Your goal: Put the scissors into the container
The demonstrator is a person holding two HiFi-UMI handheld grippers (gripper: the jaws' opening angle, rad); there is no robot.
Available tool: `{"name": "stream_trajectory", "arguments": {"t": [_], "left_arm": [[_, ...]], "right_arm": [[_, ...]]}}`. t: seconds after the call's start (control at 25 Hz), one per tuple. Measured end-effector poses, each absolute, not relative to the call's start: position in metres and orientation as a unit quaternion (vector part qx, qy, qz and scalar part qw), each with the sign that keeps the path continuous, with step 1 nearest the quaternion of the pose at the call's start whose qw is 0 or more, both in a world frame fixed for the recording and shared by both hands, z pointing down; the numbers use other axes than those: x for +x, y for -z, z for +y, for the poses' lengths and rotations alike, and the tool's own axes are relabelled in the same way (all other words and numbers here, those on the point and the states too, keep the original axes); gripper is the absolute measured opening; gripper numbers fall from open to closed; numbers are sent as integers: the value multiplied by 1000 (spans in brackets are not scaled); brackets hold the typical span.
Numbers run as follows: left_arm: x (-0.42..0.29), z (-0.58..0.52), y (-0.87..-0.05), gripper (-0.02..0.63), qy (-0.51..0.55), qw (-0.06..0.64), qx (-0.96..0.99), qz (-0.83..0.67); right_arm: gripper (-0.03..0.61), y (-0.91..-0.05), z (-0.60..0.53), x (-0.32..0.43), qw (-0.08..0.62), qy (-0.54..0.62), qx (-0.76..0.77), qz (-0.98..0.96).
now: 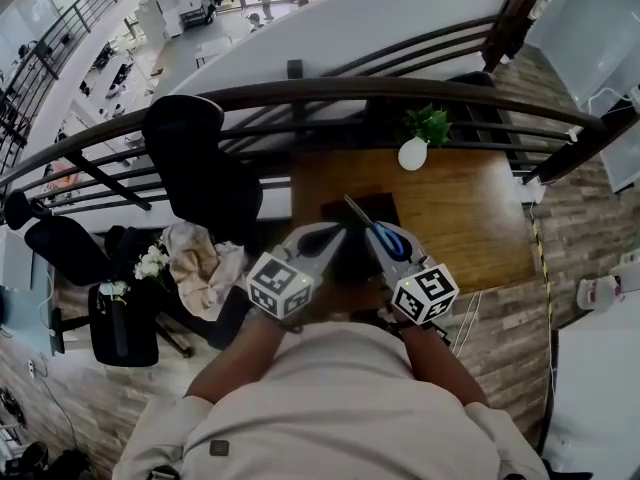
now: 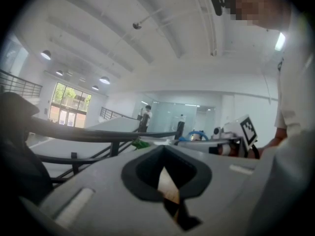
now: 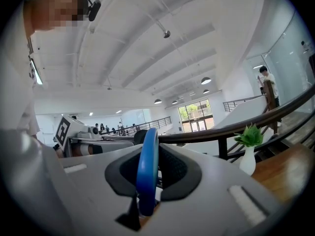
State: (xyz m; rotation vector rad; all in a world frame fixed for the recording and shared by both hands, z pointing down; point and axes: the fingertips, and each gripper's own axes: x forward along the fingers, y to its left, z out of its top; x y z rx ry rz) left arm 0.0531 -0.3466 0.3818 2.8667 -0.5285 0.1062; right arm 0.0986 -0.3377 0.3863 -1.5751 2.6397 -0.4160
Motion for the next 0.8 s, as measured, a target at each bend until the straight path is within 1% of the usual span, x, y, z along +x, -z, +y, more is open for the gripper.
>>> {"name": "stream_trajectory", "arguments": {"t": [0.2, 0.4, 0.8], "left_arm": [[55, -362, -384, 3, -39, 114, 972, -200], [70, -377, -395, 3, -42, 128, 968, -212], [97, -407, -446, 3, -79, 160, 955, -236]], "right_arm": [[49, -398, -351, 108, 11, 150, -497, 855], [49, -411, -370, 136, -1, 158, -492, 856], [49, -460, -395, 173, -32, 215, -449, 866]]}}
